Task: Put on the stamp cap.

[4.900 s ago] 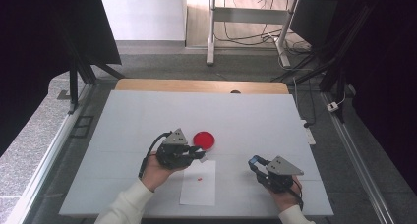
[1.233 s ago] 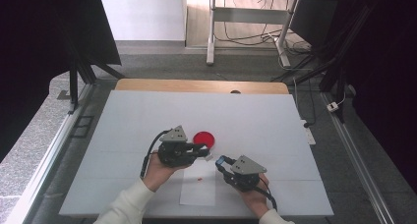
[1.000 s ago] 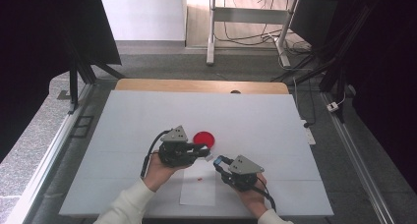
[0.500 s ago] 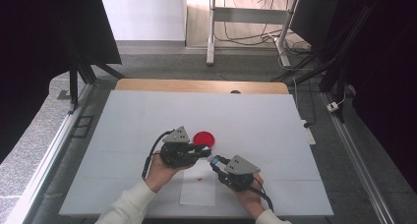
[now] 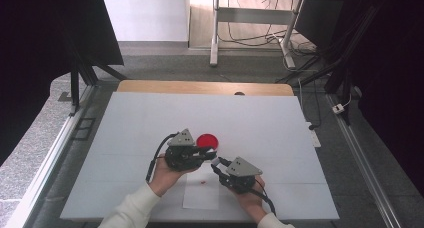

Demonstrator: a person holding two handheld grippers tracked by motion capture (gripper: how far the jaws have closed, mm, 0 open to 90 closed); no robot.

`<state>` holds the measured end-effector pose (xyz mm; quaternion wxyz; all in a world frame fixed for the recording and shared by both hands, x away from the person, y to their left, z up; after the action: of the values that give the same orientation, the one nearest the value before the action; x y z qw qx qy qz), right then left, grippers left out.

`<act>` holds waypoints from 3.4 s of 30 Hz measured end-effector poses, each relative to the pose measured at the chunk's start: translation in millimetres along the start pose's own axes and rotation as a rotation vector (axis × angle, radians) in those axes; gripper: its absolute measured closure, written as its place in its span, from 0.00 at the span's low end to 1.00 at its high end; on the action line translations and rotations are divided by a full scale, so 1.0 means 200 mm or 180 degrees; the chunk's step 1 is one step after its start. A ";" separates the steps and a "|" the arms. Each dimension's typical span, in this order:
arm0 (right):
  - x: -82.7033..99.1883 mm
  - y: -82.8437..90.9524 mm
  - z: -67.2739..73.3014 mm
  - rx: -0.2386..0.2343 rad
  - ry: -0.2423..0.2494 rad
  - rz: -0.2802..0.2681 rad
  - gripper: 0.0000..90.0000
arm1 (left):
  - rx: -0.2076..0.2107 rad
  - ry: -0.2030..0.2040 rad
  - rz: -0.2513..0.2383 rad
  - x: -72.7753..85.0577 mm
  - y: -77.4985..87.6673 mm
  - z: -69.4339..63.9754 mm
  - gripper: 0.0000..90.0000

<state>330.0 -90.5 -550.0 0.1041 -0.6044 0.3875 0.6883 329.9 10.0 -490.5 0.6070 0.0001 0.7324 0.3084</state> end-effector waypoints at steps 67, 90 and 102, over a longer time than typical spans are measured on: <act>-0.02 0.00 0.00 0.0276 0.0010 -0.0115 0.72 | -0.0209 0.0067 0.0021 0.02 -0.03 0.02 0.83; -0.01 0.00 0.00 0.0393 0.0177 -0.0066 0.72 | -0.0190 0.0064 0.0129 0.03 -0.04 0.01 0.84; 0.00 0.00 -0.02 0.0459 0.0210 -0.0047 0.72 | -0.0192 0.0120 0.0105 0.03 -0.04 0.01 0.84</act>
<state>333.0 -93.3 -548.9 0.1395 -0.6205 0.4348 0.6375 333.9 7.2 -499.4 0.5876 -0.0120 0.7340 0.3403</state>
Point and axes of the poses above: each handheld gripper's, and its own axes: y roughly backward along the jaws, x roughly out of its underside, z roughly to its left, the point moved 8 cm from there along -y, roughly forward along the jaws, and after that the axes turned 9 degrees about -y, right-handed, at the moved point
